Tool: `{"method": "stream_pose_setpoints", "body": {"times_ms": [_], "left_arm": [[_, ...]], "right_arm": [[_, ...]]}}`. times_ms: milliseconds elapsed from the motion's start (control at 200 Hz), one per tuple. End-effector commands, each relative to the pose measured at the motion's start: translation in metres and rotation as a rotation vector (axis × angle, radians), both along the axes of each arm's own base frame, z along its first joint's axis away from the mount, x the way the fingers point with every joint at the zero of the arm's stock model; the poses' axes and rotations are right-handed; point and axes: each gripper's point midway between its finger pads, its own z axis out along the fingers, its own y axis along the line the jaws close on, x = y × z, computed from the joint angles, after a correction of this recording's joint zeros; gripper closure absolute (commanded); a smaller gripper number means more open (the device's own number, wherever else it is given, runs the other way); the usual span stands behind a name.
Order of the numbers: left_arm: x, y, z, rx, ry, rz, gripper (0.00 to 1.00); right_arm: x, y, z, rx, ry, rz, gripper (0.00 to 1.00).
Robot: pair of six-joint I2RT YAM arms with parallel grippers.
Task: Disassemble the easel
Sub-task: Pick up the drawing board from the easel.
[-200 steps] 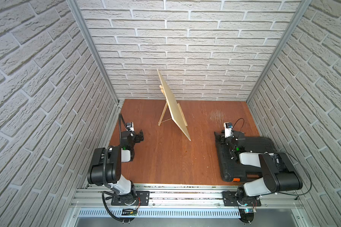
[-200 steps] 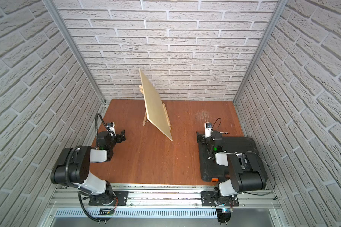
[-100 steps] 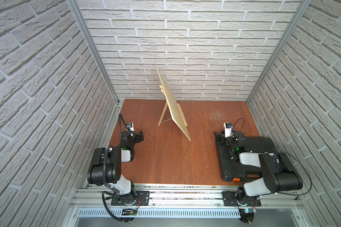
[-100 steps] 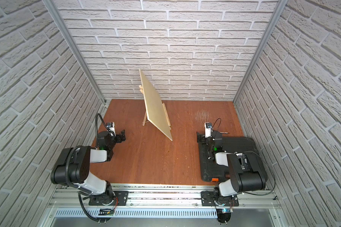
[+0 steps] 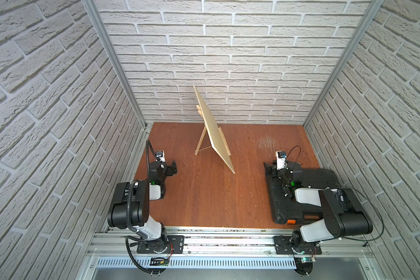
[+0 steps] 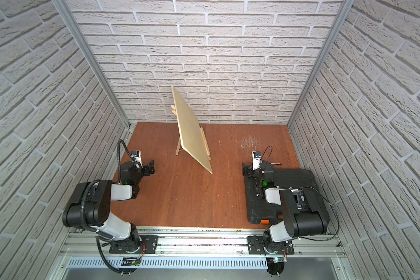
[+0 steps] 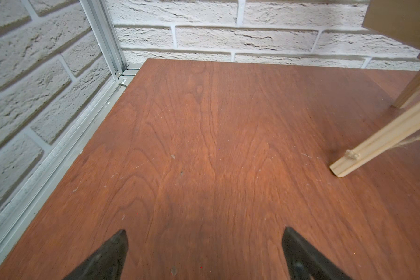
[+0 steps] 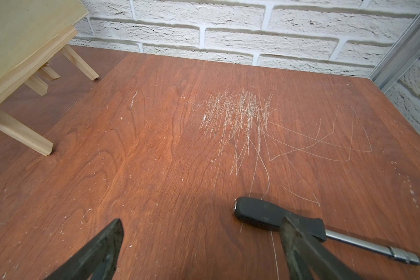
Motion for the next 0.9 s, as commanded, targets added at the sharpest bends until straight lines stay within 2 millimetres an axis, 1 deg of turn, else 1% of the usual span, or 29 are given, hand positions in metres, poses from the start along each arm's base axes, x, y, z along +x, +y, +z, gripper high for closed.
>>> {"method": "stream_pose_setpoints", "body": {"times_ms": [0,55,100,180,195,205,300,360,410,450,520,570,610,650,665,680,725,755,765,810,850,895], "left_arm": [[0.002,0.0,0.007,0.013,-0.036,0.0,0.02],[0.002,0.0,0.008,0.039,-0.045,0.021,0.02],[-0.001,0.0,0.011,0.079,-0.056,0.056,0.02],[-0.009,-0.001,0.026,0.121,-0.102,0.091,0.02],[-0.011,0.0,0.029,0.129,-0.108,0.102,0.02],[-0.012,0.0,0.03,0.133,-0.111,0.108,0.02],[-0.019,0.0,0.049,0.175,-0.124,0.149,0.02],[-0.02,-0.007,0.07,0.209,-0.149,0.132,0.02],[-0.021,-0.019,0.098,0.243,-0.215,0.098,0.02],[-0.023,-0.024,0.119,0.235,-0.263,0.088,0.02],[-0.025,-0.029,0.156,0.158,-0.325,0.079,0.02],[-0.027,-0.032,0.18,0.082,-0.364,0.066,0.02],[-0.031,-0.028,0.198,-0.018,-0.4,0.095,0.02],[-0.036,-0.016,0.209,-0.136,-0.415,0.169,0.02],[-0.038,-0.009,0.21,-0.19,-0.411,0.21,0.02],[-0.042,-0.002,0.212,-0.249,-0.41,0.256,0.02],[-0.054,0.02,0.206,-0.424,-0.365,0.406,0.02],[-0.061,0.03,0.206,-0.512,-0.345,0.453,0.02],[-0.062,0.03,0.206,-0.531,-0.333,0.446,0.02],[-0.066,0.029,0.213,-0.555,-0.315,0.402,0.02],[-0.073,0.027,0.22,-0.505,-0.326,0.398,0.02],[-0.078,0.019,0.227,-0.499,-0.365,0.357,0.02]], "right_arm": [[0.001,0.002,0.005,0.0,-0.018,0.003,0.01],[-0.001,0.001,0.007,-0.005,-0.026,0.003,0.01],[0.0,0.0,0.012,-0.003,-0.041,-0.011,0.01],[0.001,-0.002,0.025,-0.003,-0.035,-0.022,0.01],[0.0,-0.001,0.027,-0.003,-0.025,-0.02,0.01],[0.001,-0.001,0.032,-0.002,-0.031,-0.018,0.01],[-0.006,0.009,0.049,-0.001,0.001,0.031,0.01],[-0.009,0.015,0.069,0.026,-0.043,0.054,0.01],[-0.014,0.022,0.084,0.043,-0.084,0.086,0.01],[-0.018,0.024,0.096,0.056,-0.113,0.09,0.01],[-0.026,0.028,0.12,0.099,-0.18,0.101,0.01],[-0.033,0.029,0.138,0.163,-0.222,0.088,0.01],[-0.039,0.027,0.149,0.236,-0.219,0.058,0.01],[-0.046,0.029,0.164,0.298,-0.215,0.058,0.01],[-0.05,0.033,0.168,0.307,-0.212,0.083,0.01],[-0.053,0.039,0.178,0.315,-0.226,0.122,0.01],[-0.067,0.058,0.204,0.361,-0.294,0.25,0.01],[-0.078,0.07,0.219,0.414,-0.346,0.332,0.01],[-0.081,0.073,0.227,0.431,-0.38,0.356,0.01],[-0.097,0.08,0.248,0.537,-0.465,0.428,0.01],[-0.104,0.08,0.256,0.657,-0.487,0.437,0.01],[-0.099,0.074,0.253,0.793,-0.433,0.38,0.01]]}}
